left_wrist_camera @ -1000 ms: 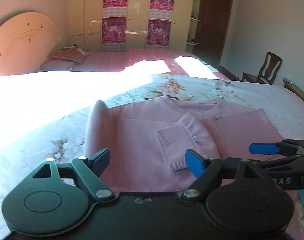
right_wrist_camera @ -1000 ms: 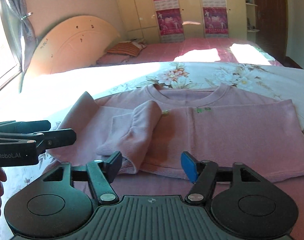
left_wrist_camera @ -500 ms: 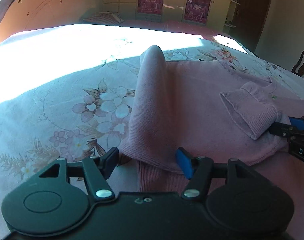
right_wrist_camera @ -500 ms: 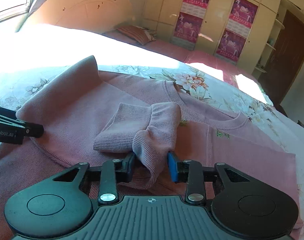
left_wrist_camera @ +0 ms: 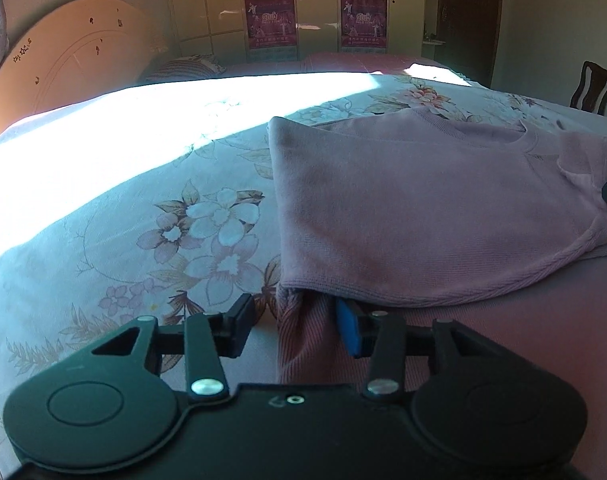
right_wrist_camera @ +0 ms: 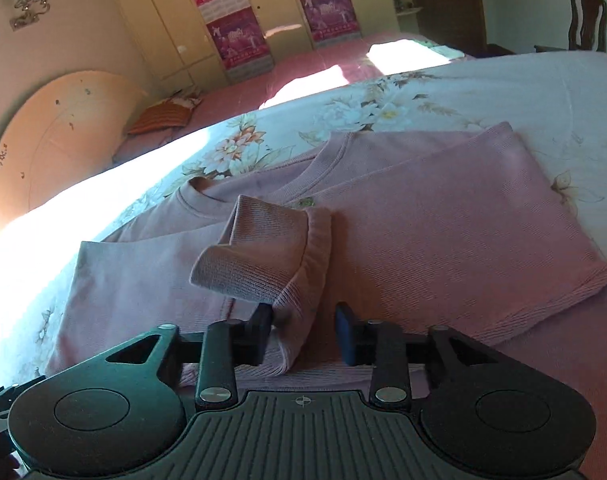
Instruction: Fold small clothes
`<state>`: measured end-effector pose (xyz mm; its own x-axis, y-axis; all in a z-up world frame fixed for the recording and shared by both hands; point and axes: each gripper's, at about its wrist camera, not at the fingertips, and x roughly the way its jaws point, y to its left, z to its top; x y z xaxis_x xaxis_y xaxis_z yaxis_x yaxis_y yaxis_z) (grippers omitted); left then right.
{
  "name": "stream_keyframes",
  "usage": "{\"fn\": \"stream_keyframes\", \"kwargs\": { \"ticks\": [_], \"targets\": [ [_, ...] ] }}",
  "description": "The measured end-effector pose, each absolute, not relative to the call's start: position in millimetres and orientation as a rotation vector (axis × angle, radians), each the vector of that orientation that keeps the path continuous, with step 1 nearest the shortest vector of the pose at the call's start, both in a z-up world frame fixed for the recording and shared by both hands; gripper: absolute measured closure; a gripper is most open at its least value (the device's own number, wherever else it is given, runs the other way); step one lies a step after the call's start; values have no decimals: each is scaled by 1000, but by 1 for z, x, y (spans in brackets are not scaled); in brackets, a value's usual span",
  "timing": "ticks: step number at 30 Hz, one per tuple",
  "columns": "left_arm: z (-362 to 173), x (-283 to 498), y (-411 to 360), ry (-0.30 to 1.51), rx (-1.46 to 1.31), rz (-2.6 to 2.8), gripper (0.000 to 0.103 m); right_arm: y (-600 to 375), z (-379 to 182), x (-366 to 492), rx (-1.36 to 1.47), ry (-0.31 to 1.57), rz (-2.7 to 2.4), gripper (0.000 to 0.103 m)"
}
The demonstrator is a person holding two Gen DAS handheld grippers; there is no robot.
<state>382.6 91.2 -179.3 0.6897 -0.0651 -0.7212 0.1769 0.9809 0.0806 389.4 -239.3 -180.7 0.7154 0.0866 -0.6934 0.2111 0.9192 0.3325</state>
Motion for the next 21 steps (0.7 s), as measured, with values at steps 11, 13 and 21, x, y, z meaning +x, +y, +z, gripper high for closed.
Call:
{"fn": "stream_keyframes", "kwargs": {
  "ticks": [11, 13, 21],
  "targets": [
    [-180, 391, 90, 773, 85, -99, 80, -271, -197, 390, 466, 829, -138, 42],
    [-181, 392, 91, 767, 77, -94, 83, -281, -204, 389, 522, 844, -150, 42],
    [-180, 390, 94, 742, 28, -70, 93, -277, -203, 391, 564, 858, -29, 75]
  ]
}}
